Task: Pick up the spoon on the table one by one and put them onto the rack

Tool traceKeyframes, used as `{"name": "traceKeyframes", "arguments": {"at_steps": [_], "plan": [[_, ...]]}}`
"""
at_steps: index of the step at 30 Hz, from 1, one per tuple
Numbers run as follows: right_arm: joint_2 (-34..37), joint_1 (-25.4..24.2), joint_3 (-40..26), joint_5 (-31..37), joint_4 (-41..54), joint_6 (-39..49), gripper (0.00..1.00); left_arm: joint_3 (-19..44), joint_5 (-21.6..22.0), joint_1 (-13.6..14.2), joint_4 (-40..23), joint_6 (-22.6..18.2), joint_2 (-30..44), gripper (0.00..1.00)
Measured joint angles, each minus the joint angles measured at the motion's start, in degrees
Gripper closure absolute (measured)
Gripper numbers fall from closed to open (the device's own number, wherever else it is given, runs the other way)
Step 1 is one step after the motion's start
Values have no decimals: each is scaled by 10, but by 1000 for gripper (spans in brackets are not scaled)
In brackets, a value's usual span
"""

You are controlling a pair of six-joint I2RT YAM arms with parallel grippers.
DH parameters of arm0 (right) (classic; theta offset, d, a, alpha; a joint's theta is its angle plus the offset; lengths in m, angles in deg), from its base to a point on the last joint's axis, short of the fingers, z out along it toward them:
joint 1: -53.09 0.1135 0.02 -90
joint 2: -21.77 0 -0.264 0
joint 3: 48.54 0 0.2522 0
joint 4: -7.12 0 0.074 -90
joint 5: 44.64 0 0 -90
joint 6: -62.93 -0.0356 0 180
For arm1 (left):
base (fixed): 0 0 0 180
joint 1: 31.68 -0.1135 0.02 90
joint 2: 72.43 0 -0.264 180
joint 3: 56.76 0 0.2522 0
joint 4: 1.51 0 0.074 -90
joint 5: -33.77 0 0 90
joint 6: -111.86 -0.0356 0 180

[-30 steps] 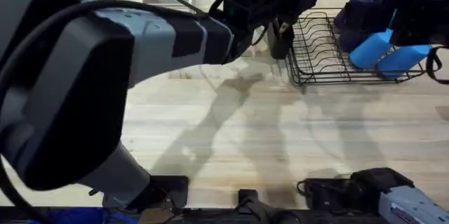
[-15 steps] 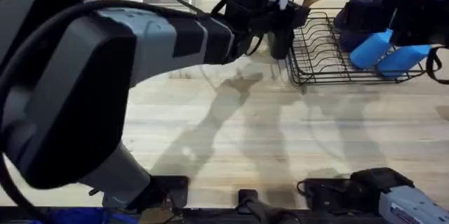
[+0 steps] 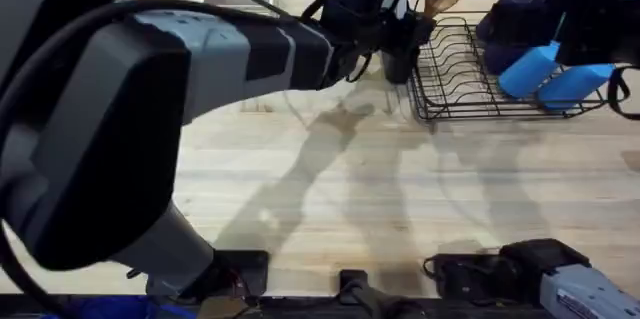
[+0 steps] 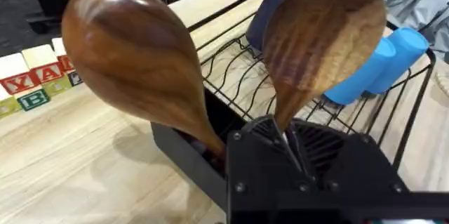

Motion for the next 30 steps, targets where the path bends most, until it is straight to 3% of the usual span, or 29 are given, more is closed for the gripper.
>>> {"name": "traceKeyframes", "arguments": {"at_steps": [3, 4, 9, 10, 11, 12, 30], "plan": [[0, 0, 0, 0, 0, 0, 10, 1, 2, 0, -2, 0, 0, 915], [0, 0, 0, 0, 0, 0, 10, 1, 4, 0, -18, 0, 1, 780], [0, 0, 0, 0, 0, 0, 10, 1, 4, 0, -20, 0, 2, 535], [0, 0, 0, 0, 0, 0, 10, 1, 4, 0, -20, 1, 2, 450], [0, 0, 0, 0, 0, 0, 10, 1, 1, 0, -20, 1, 2, 99], [0, 0, 0, 0, 0, 0, 10, 1, 2, 1, -19, 2, 2, 34], [0, 0, 0, 0, 0, 0, 10, 1, 2, 1, -24, 1, -6, 5]]}}
